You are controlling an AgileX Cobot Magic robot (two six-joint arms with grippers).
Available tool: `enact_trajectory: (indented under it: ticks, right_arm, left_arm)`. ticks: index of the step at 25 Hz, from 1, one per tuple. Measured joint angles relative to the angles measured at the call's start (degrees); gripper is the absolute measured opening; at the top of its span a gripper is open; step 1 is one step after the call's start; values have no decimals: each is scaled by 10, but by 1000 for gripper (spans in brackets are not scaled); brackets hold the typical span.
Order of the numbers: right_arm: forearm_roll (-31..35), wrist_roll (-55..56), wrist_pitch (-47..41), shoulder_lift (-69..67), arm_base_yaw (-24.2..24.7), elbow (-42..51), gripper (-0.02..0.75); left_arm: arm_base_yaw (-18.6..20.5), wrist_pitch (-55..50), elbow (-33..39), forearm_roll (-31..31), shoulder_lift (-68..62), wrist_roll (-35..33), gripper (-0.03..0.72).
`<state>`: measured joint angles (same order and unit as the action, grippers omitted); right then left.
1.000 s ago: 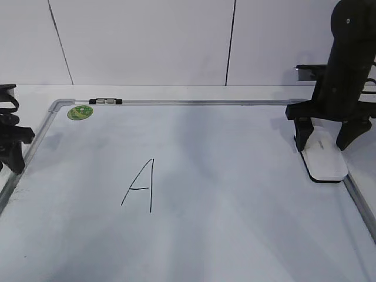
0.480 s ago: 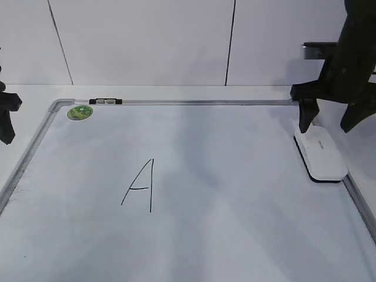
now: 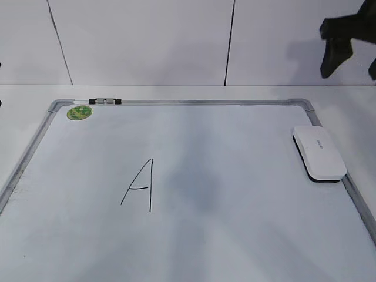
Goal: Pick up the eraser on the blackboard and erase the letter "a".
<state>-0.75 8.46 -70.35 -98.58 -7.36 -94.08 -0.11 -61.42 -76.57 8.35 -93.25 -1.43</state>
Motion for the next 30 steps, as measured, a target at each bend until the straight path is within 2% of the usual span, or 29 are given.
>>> enact_trajectory:
  ticks: [5, 13, 24, 30]
  right_arm:
    - [7, 1, -6, 107, 0, 1, 654]
    - [12, 2, -14, 289, 0, 66, 638]
    - [7, 2, -23, 547, 0, 226, 633]
    - [7, 3, -25, 635, -5, 274, 622]
  left_arm:
    - [-17, -7, 0, 4, 60, 0, 375]
    - [-75, -37, 0, -14, 145, 0, 377]
    - [-76, -101, 0, -24, 324, 0, 401]
    - [-77, -110, 0, 3, 425, 0, 402]
